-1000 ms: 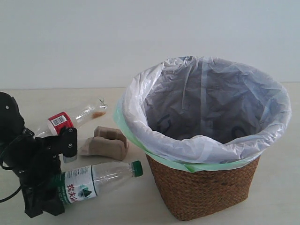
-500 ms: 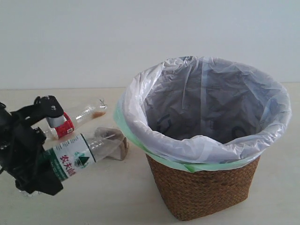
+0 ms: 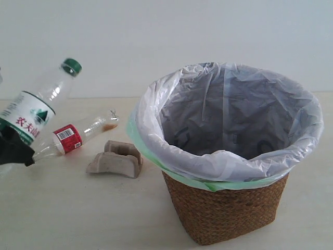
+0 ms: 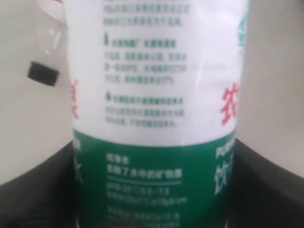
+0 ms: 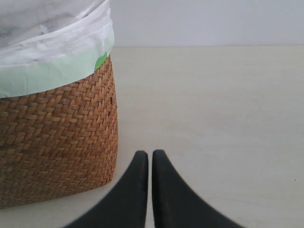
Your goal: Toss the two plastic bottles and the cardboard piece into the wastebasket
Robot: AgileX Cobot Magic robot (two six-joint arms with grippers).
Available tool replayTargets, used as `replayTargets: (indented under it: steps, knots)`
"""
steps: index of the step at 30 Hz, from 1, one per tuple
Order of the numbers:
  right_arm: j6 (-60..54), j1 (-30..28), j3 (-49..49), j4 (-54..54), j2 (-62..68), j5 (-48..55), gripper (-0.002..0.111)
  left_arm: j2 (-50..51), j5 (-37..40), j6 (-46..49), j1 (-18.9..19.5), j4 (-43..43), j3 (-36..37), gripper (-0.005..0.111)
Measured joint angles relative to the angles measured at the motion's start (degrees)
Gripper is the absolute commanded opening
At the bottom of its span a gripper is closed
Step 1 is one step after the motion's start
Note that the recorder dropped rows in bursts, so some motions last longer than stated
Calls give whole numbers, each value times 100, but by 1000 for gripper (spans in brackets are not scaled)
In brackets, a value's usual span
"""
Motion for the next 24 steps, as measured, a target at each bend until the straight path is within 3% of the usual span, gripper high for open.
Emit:
replayTargets:
  steps: [4,14,24]
  knots:
    - [0,0,0,0,0,0,0,-666,-1109,424,24,-870,518,4]
    - [0,0,0,0,0,0,0,-1918,-3507,3410,24,-4444,1937,4]
    - [0,0,0,0,0,0,0,-2656,-4201,3701,28,-4825,2019,4]
